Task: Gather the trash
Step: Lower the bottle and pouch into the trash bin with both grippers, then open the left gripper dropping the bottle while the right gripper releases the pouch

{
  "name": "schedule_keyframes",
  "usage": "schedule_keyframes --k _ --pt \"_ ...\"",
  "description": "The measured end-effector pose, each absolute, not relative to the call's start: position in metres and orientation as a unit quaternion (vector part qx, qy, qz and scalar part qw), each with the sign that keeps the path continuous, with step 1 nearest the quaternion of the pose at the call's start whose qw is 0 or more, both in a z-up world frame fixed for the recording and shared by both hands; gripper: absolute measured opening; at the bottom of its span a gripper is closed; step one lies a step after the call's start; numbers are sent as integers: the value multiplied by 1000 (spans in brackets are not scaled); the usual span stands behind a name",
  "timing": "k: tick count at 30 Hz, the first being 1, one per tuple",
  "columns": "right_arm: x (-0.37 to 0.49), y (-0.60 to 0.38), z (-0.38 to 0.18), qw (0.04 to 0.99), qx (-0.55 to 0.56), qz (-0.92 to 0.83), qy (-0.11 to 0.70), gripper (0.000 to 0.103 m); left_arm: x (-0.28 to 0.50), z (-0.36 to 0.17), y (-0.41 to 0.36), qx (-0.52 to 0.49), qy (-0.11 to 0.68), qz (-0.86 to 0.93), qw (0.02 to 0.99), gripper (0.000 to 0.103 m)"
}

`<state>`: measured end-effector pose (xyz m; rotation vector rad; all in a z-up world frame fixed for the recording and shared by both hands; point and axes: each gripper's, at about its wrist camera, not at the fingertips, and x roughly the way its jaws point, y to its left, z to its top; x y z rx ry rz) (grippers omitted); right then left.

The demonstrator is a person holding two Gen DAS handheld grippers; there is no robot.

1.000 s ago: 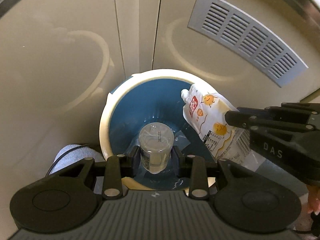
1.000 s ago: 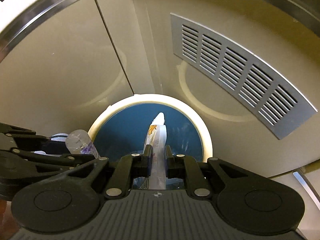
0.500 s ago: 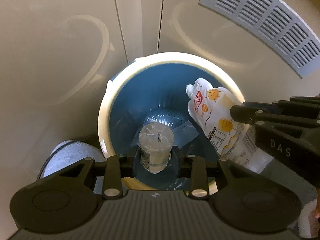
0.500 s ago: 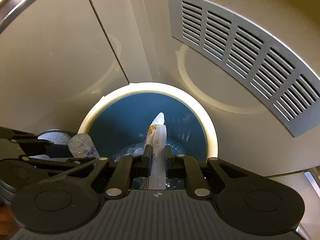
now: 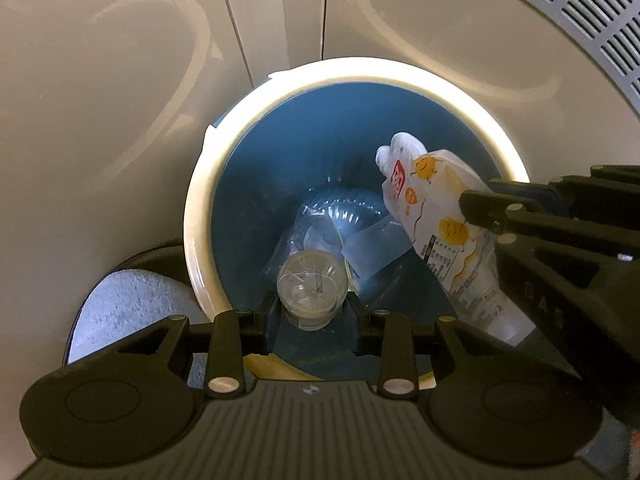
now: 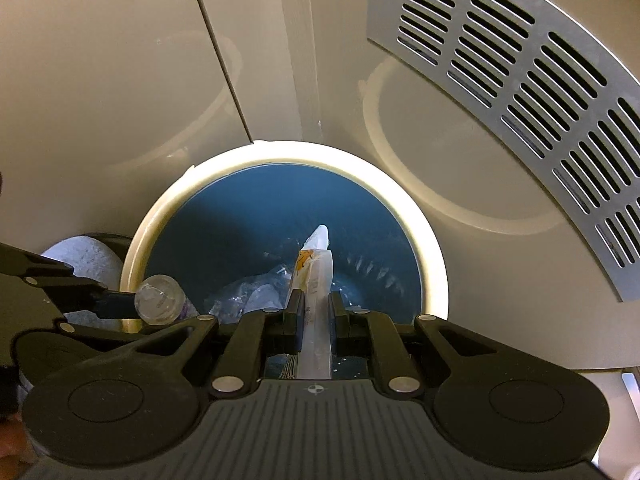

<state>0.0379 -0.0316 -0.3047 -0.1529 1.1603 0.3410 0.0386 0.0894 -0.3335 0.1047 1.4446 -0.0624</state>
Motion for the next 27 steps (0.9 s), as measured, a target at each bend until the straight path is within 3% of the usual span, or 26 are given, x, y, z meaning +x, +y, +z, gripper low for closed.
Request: schedule_keyframes --k 5,7,9,10,11,15,17,27 --pt "40 -32 -308 814 -65 158 555 15 42 -336 90 39 668 -27 742 37" --pt "40 -32 -308 816 -66 157 552 17 43 -332 92 40 659 -25 750 44" --pt "39 -32 -306 819 -65 156 549 36 44 -324 92 50 658 -18 751 98" --pt "40 -35 -304 822 -58 150 547 53 43 -321 91 66 655 -5 753 103" --pt "40 -37 -302 822 -51 148 547 67 41 -316 92 75 644 2 761 103" --pt "34 -46 -285 830 -48 152 534 74 32 -293 97 60 634 2 771 103" --pt "26 -52 -270 839 -38 149 522 82 24 -276 100 56 618 14 784 103" --pt "-51 -77 -179 903 -17 169 395 94 -35 -191 104 41 525 36 850 103"
